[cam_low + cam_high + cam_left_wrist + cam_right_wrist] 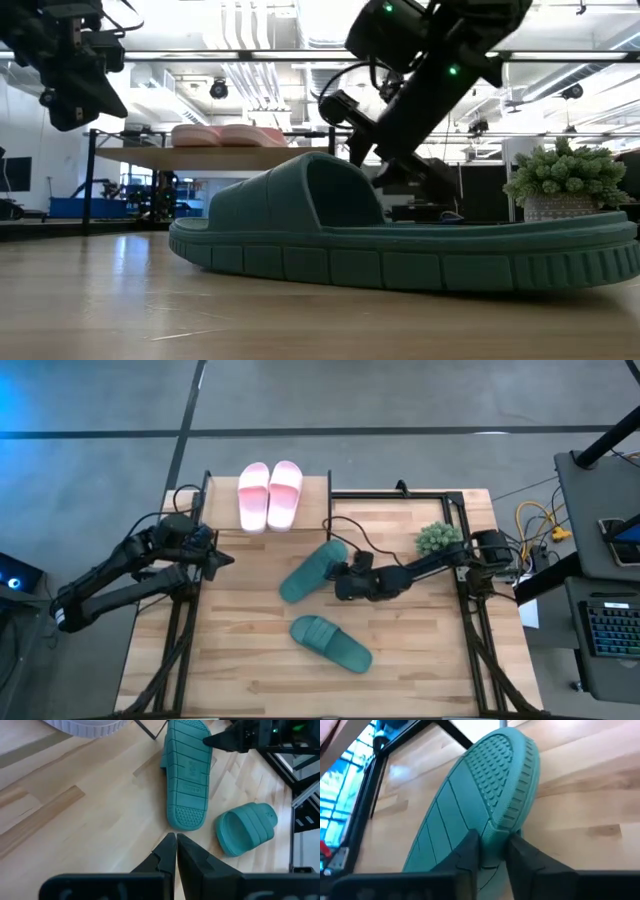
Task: Pick and place slides into the shelf
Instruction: Adjust the right green slipper
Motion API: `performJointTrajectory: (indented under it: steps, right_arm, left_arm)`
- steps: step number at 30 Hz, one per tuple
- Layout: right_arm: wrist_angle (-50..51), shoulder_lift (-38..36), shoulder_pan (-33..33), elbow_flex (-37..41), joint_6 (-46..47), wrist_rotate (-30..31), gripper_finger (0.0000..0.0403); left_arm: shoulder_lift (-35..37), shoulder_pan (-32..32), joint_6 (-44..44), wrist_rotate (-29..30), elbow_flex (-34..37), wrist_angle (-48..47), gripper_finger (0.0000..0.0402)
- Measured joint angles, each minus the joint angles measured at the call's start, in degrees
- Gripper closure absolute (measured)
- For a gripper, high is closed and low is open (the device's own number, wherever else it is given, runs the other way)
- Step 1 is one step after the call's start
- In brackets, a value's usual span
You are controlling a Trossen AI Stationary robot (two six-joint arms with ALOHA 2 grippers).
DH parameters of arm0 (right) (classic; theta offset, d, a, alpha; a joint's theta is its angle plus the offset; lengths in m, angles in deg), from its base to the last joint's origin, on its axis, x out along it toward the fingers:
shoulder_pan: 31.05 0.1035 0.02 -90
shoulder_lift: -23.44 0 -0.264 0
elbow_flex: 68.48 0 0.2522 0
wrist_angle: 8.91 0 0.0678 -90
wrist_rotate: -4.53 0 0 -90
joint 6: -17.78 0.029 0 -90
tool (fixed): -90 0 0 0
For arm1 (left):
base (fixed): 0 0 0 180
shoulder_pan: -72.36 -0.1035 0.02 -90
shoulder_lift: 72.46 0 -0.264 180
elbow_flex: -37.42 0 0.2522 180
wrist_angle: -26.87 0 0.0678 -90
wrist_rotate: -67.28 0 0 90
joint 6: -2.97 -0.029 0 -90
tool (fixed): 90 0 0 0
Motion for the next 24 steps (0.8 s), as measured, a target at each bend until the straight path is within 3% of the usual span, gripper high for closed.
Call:
performJointTrajectory:
  steps: [6,13,20,24]
  right_arm:
    - [0.4,-1.5,0.1,-4.0,-6.9,-6.9,0.0354]
    - [10.6,-4.7,0.8,-16.8,-13.6,-26.5,0.0357]
    - [39.0,-1.4,1.8,-33.4,-12.2,-27.8,0.0338]
    - [39.9,1.8,1.7,-37.4,-12.9,-31.1,0.0341]
  left_arm:
    - [0.1,0.0,0.3,0.0,0.0,0.7,0.0402]
    - [1.6,0.0,0.3,0.2,0.0,1.1,0.0402]
    - [3.8,0.0,0.6,0.6,0.0,1.3,0.0402]
    - [5.4,0.0,2.6,0.4,0.0,1.3,0.0402]
